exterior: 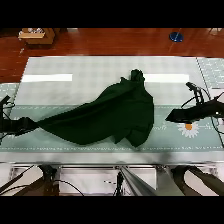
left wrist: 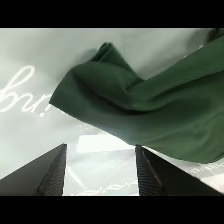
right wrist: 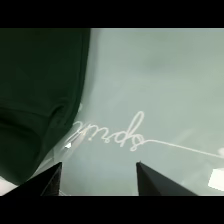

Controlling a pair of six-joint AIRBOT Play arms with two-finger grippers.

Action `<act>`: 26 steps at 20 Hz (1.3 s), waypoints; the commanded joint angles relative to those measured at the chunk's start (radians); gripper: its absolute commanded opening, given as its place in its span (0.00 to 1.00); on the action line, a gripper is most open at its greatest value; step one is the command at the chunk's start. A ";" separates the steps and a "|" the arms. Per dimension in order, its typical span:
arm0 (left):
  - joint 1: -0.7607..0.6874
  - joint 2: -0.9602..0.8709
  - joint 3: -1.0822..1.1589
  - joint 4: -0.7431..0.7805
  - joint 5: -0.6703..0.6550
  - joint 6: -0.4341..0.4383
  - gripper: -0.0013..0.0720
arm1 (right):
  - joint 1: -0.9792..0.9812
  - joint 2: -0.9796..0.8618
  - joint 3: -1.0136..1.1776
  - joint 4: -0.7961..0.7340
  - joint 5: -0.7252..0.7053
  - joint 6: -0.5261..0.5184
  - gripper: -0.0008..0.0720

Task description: Fold the shirts.

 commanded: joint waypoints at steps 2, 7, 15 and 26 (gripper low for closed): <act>-0.002 -0.084 0.000 -0.055 0.066 0.011 0.73 | 0.000 0.001 -0.063 0.090 -0.018 -0.031 0.73; -0.049 -0.169 0.000 -0.124 0.148 0.007 0.06 | 0.000 0.001 -0.065 0.188 -0.019 -0.031 0.73; -0.053 -0.168 0.002 -0.131 0.104 0.009 0.05 | 0.000 -0.003 -0.074 0.195 -0.016 -0.029 0.81; -0.053 -0.167 0.003 -0.211 0.060 0.026 0.05 | 0.023 -0.135 -0.277 0.464 -0.195 -0.062 0.71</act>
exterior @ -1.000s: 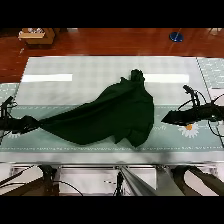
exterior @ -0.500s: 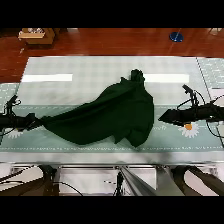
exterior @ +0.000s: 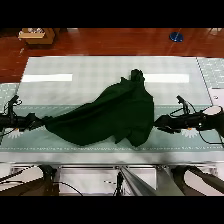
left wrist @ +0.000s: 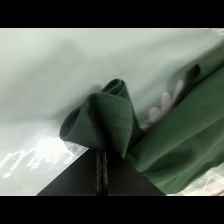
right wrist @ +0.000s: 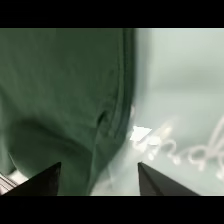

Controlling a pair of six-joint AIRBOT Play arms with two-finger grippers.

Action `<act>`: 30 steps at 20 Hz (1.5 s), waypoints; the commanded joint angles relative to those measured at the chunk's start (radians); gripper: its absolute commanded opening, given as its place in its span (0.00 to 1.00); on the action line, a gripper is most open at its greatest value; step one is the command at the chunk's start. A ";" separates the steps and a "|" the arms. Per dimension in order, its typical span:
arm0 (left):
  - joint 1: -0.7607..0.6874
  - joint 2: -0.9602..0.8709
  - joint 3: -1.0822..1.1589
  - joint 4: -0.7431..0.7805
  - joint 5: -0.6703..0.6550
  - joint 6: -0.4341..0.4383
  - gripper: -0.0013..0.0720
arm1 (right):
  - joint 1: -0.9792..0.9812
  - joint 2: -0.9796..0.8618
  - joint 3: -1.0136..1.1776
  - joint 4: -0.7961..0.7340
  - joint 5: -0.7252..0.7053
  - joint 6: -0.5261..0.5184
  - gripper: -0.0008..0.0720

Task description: Fold the shirts.

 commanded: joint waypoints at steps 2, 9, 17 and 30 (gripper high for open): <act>0.000 0.000 0.001 -0.059 -0.004 0.019 0.05 | 0.092 -0.079 -0.035 0.112 -0.087 0.011 0.71; 0.000 0.000 0.003 -0.083 0.000 0.038 0.05 | 0.286 -0.188 -0.031 0.319 -0.277 0.040 0.04; 0.009 0.183 0.262 -0.492 -0.204 0.012 0.05 | 0.119 0.233 0.289 0.396 -0.001 -0.025 0.04; -0.015 0.594 0.992 -0.600 -0.051 -0.370 0.05 | -0.120 0.438 1.197 -0.011 -0.029 0.271 0.04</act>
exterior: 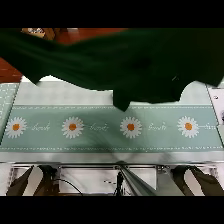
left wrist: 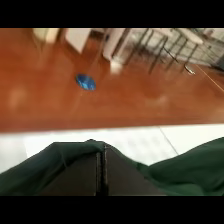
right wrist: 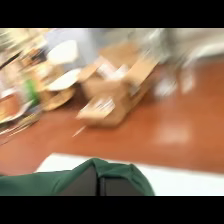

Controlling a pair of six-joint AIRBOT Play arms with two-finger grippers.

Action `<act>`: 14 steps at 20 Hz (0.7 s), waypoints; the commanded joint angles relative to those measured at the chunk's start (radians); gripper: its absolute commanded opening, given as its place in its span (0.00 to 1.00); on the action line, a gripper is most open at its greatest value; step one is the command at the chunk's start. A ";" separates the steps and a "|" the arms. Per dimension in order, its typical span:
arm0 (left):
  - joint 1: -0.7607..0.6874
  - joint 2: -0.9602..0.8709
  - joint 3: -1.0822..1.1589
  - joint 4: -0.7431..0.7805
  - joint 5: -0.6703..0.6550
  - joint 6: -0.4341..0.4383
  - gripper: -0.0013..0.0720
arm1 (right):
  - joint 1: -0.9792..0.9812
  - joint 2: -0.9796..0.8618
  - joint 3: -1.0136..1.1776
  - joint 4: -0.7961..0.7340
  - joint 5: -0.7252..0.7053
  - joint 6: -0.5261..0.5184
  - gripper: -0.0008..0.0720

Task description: Fold the shirts.

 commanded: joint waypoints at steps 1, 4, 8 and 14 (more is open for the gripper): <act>0.000 0.053 0.265 0.101 0.008 -0.149 0.05 | -0.020 0.008 0.175 -0.148 0.029 0.085 0.04; -0.001 0.059 0.466 0.292 -0.129 -0.253 0.05 | -0.020 0.008 0.272 -0.203 0.109 0.108 0.04; -0.002 0.075 0.619 0.469 -0.389 -0.288 0.05 | -0.020 0.008 0.438 -0.391 0.205 0.129 0.04; -0.045 0.077 0.468 0.598 -0.486 -0.283 0.05 | -0.018 -0.067 0.479 -0.636 0.552 0.150 0.04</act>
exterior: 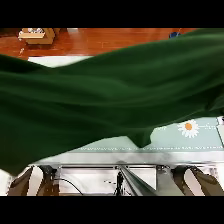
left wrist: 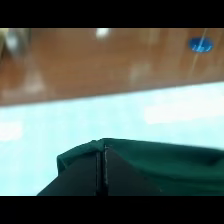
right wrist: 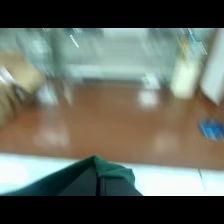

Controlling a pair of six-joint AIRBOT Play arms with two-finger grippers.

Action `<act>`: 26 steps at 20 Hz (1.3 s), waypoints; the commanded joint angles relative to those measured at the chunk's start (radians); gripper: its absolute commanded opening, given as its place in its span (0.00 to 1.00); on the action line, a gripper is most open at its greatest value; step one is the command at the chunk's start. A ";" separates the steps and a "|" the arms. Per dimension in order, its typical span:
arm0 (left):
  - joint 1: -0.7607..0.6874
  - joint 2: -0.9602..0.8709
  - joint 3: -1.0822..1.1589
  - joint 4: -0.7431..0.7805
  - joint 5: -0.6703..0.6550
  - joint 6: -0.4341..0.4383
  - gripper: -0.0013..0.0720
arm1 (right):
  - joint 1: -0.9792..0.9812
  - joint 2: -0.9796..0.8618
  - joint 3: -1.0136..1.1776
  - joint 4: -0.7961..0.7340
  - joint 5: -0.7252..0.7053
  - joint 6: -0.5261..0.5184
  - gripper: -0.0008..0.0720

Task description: Fold the shirts.

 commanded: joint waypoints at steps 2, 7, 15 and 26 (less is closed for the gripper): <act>-0.052 -0.005 -0.219 0.066 -0.061 -0.007 0.05 | 0.032 -0.104 -0.037 -0.158 0.225 0.006 0.04; -0.143 -0.098 -0.582 0.068 0.051 0.024 0.05 | 0.197 -0.429 -0.121 -0.214 0.161 -0.019 0.04; -0.171 -0.525 -0.678 0.066 0.283 0.138 0.05 | 0.301 -0.864 -0.121 -0.169 -0.280 -0.061 0.04; -0.400 -0.891 -0.679 0.066 0.693 0.307 0.07 | 0.302 -1.085 -0.121 -0.125 -0.322 -0.053 0.15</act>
